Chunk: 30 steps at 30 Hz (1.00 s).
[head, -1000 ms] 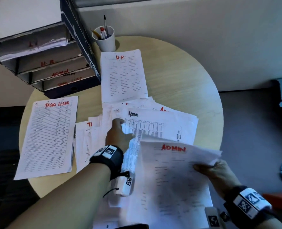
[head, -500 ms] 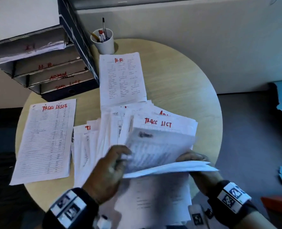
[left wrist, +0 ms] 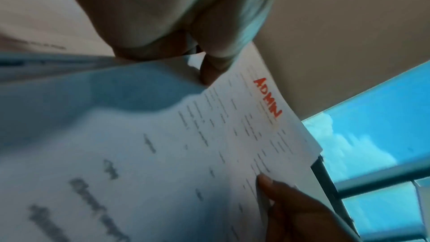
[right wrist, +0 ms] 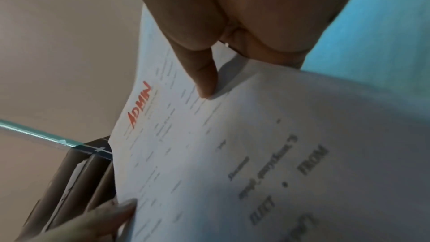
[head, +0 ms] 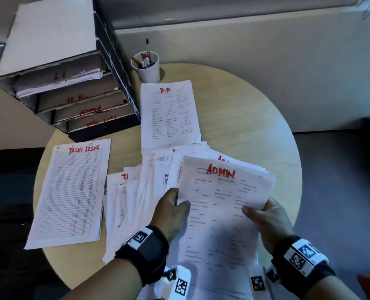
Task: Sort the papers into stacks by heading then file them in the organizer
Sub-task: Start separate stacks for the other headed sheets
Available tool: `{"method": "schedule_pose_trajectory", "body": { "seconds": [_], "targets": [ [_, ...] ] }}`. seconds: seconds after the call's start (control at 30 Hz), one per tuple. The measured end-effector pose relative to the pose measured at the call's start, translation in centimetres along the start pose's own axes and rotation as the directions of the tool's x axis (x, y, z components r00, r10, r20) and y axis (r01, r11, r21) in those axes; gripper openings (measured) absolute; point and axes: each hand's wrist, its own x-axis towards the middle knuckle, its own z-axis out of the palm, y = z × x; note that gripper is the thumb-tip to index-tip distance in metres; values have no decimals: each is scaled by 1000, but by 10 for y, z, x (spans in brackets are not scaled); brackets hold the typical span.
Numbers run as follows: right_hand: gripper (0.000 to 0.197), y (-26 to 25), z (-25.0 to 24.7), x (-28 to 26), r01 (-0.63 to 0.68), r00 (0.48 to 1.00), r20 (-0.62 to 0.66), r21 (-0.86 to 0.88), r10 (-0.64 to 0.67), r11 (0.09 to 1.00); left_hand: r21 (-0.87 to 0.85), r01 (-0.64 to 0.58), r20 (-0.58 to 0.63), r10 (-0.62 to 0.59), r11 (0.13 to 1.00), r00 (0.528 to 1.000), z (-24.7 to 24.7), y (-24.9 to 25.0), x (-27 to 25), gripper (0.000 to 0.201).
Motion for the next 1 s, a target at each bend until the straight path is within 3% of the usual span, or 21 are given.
{"method": "schedule_pose_trajectory", "body": {
  "seconds": [0.13,0.17,0.23,0.3,0.37,0.43,0.5,0.63,0.7,0.73,0.77,0.83,0.87,0.93,0.97,1.0],
  "targets": [
    [75,2,-6,7,-47,998,42,-5,47,999,-249,41,-60,-58,968,996,-4,7,14,23],
    [73,4,-7,6,-51,997,62,-74,56,996,-314,80,-27,-94,946,995,-5,7,16,25],
    [48,5,-7,4,11,997,74,-278,10,961,-386,177,58,-168,905,984,-5,5,20,38],
    [33,-3,-2,2,124,992,74,-456,-102,881,-270,229,118,-204,935,972,-2,5,23,50],
    [33,-12,-2,6,203,979,105,-552,-174,809,-136,217,110,-203,967,973,-1,8,28,41],
    [34,-18,-6,12,162,986,105,-508,-126,846,-227,204,53,-197,952,979,-2,17,36,26],
    [26,-21,-12,14,82,995,90,-445,-46,892,-343,160,29,-160,926,987,-4,35,46,32],
    [11,-39,-11,22,117,991,-9,-419,-133,901,-499,68,9,-73,864,997,-4,68,63,29],
    [9,-53,-8,44,118,982,-95,-373,-165,920,-586,44,-9,-61,809,998,-4,82,70,30],
    [9,-63,-6,58,114,980,-118,-330,-161,937,-568,36,-30,-65,822,997,-4,83,71,29],
    [9,-72,-5,74,121,977,-134,-291,-165,949,-472,30,-59,-65,881,996,-5,80,72,29],
    [9,-94,-1,104,126,968,-178,-275,-179,953,-10,7,-84,-8,1000,996,-9,64,61,23],
    [7,-106,2,118,121,961,-201,-310,-189,943,279,-39,-36,51,960,998,-11,53,51,23],
    [6,-128,7,149,87,944,-262,-394,-203,915,732,-178,167,79,658,983,-15,26,31,46],
    [10,-136,8,164,59,936,-290,-430,-199,901,825,-224,252,18,519,968,-18,13,23,65],
    [13,-144,11,177,36,934,-301,-459,-194,888,861,-243,302,-65,446,951,-21,0,20,81]
  ]
}}
